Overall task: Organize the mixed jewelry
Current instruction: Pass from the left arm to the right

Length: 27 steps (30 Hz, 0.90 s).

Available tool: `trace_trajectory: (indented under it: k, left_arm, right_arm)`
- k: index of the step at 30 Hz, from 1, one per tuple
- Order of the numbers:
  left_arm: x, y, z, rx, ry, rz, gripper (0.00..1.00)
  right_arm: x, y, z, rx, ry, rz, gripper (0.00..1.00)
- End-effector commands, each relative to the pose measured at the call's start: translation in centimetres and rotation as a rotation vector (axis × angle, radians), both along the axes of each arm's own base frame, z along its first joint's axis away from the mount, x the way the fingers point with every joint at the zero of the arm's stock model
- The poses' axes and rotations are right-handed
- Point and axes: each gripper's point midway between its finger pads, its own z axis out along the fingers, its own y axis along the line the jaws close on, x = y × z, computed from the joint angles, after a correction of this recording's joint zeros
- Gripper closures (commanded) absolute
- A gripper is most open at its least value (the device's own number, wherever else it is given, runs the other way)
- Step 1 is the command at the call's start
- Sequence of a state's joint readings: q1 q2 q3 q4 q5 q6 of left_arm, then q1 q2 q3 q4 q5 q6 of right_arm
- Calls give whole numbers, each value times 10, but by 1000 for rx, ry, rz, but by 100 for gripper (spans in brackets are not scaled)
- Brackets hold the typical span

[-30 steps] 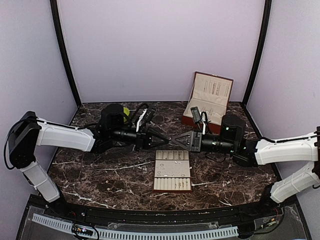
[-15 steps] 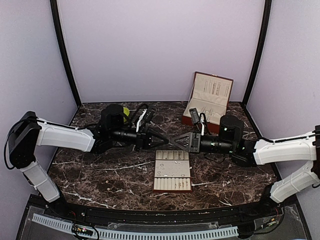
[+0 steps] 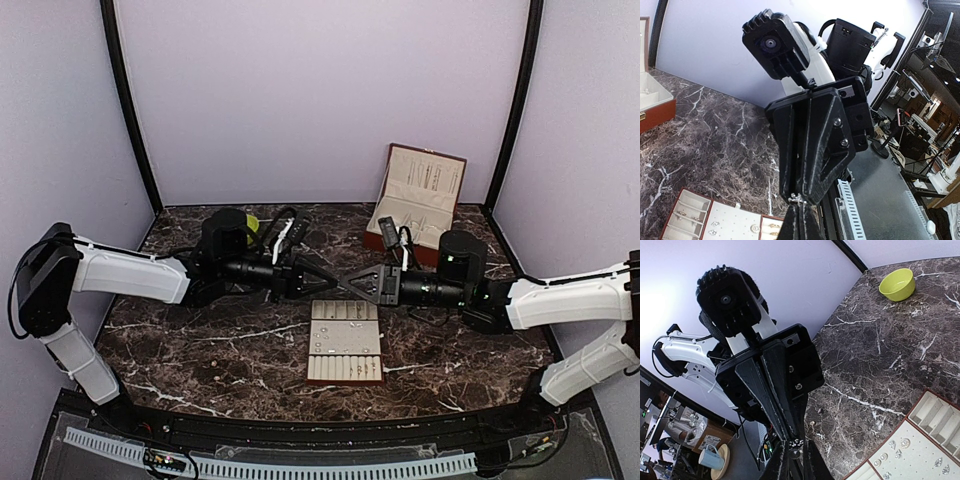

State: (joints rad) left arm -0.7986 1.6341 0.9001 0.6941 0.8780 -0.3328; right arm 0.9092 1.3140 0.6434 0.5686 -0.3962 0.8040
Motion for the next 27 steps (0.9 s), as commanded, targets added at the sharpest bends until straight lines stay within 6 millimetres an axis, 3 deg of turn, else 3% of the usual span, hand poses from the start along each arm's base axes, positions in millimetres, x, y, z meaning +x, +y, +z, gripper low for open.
trace_trajectory:
  k: [1, 17, 27]
  left_arm:
    - [-9, 6, 22, -56, -48, -12, 100]
    - [-9, 6, 23, -67, -41, -10, 100]
    - [-10, 6, 21, -64, -38, -12, 100]
  right_arm:
    - [1, 2, 17, 48, -29, -1, 88]
    - [1, 5, 14, 50, -23, 5, 88]
    - [3, 4, 14, 48, -25, -9, 95]
